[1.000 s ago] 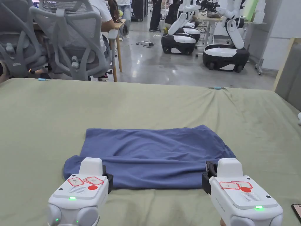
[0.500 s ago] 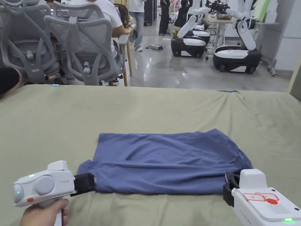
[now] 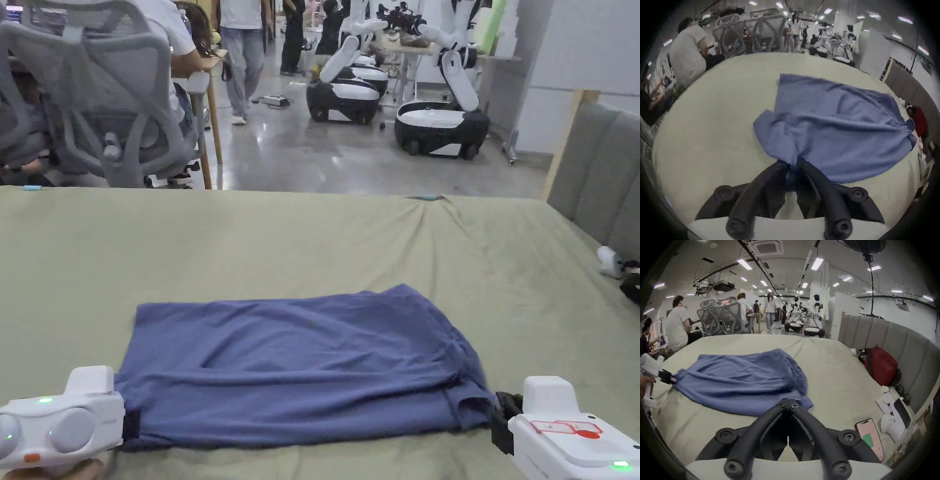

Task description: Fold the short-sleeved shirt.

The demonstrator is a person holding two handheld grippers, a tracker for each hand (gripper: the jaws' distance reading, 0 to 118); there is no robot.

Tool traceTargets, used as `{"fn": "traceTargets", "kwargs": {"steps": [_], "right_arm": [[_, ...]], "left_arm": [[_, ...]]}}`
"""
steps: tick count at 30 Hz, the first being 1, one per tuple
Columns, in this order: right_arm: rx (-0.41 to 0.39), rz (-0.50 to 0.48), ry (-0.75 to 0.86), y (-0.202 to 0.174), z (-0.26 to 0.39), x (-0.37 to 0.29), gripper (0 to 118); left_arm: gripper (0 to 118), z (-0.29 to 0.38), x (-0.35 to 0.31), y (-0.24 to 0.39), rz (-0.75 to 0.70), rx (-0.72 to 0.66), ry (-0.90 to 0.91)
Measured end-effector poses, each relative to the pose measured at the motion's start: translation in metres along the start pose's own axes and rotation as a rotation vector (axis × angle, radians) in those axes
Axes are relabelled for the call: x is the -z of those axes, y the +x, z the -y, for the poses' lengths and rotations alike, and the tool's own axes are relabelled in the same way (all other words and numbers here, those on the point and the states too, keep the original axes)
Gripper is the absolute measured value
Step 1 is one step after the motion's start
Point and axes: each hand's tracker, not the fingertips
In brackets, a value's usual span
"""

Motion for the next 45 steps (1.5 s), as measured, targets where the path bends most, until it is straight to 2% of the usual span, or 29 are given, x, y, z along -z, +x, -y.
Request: {"fn": "traceTargets", "kwargs": {"steps": [1,2,4,5,6,8,10,12,13,15,16,17,18,19,20,25,28,30,33,35,36,38,39,40,41,43,45], "right_arm": [[0.001,0.001,-0.027,0.006,-0.002,0.012,18],[0.017,-0.018,-0.049,0.013,-0.003,0.025,46],[0.081,-0.076,-0.127,0.024,-0.005,0.056,112],[0.115,-0.082,-0.173,0.027,-0.005,0.073,118],[0.130,-0.092,-0.173,0.028,-0.004,0.087,118],[0.112,-0.074,-0.165,0.026,-0.005,0.109,115],[0.072,-0.060,-0.210,0.021,-0.005,0.131,115],[0.071,-0.078,-0.301,0.016,0.001,0.148,111],[0.084,-0.103,-0.333,0.013,0.005,0.149,91],[0.037,-0.067,-0.233,0.005,0.005,0.132,79],[0.049,-0.109,-0.240,0.002,0.003,0.124,53],[0.068,-0.158,-0.239,0.002,0.001,0.119,17],[0.075,-0.195,-0.245,0.000,-0.001,0.113,11],[0.046,-0.127,-0.229,-0.001,-0.004,0.105,11],[0.021,-0.127,-0.210,0.000,-0.009,0.095,11],[0.030,-0.163,-0.163,0.016,-0.032,0.031,11],[-0.074,-0.194,-0.203,0.017,-0.029,-0.002,12],[-0.116,-0.187,-0.239,0.019,-0.014,-0.018,12],[-0.102,-0.201,-0.294,0.021,0.018,-0.020,12],[-0.080,-0.205,-0.313,0.017,0.035,-0.011,14],[-0.081,-0.204,-0.313,0.015,0.042,-0.004,23],[-0.101,-0.183,-0.307,0.011,0.044,-0.004,82],[-0.112,-0.168,-0.299,0.009,0.037,-0.011,100],[-0.119,-0.165,-0.275,0.007,0.030,-0.019,104],[-0.130,-0.180,-0.210,0.003,0.022,-0.031,104],[-0.133,-0.196,-0.081,-0.012,0.004,-0.050,109],[-0.103,-0.180,0.036,-0.033,-0.013,-0.062,109]], "left_arm": [[8,0.000,-0.006,0.005,-0.001,0.034,0.024],[8,-0.002,-0.007,0.002,0.015,0.027,0.024],[8,-0.002,-0.008,0.004,0.025,0.026,0.020],[8,-0.001,-0.007,0.003,0.028,0.023,0.019],[8,-0.001,0.001,-0.005,0.031,0.017,0.014],[8,0.001,0.004,-0.010,0.032,-0.002,-0.001],[8,0.002,0.012,-0.015,0.034,-0.011,-0.018],[8,0.005,0.015,-0.016,0.039,-0.018,-0.036],[8,0.006,0.016,-0.015,0.039,-0.018,-0.039],[8,0.006,0.026,-0.019,0.039,-0.014,-0.047],[8,0.007,0.027,-0.019,0.039,-0.011,-0.049],[8,0.007,0.028,-0.019,0.039,-0.011,-0.050],[8,0.006,0.033,-0.023,0.039,-0.010,-0.053],[8,0.005,0.031,-0.024,0.035,-0.007,-0.052],[8,0.003,0.026,-0.027,0.038,-0.011,-0.045],[8,-0.006,-0.022,-0.039,0.091,0.005,0.007],[8,-0.001,-0.050,-0.050,0.122,0.023,0.023],[8,0.013,-0.072,-0.050,0.167,0.000,0.011],[8,0.040,-0.074,-0.053,0.170,0.002,-0.018],[10,0.056,-0.063,-0.053,0.163,-0.047,-0.049],[18,0.063,-0.055,-0.052,0.161,-0.066,-0.059],[69,0.073,-0.054,-0.047,0.133,-0.072,-0.056],[82,0.074,-0.062,-0.046,0.097,-0.062,-0.024],[87,0.074,-0.073,-0.045,0.094,-0.057,0.032],[87,0.072,-0.086,-0.042,0.106,-0.054,0.097],[109,0.065,-0.101,-0.031,0.124,-0.022,0.197],[111,0.053,-0.106,-0.011,0.104,-0.005,0.222]]}}
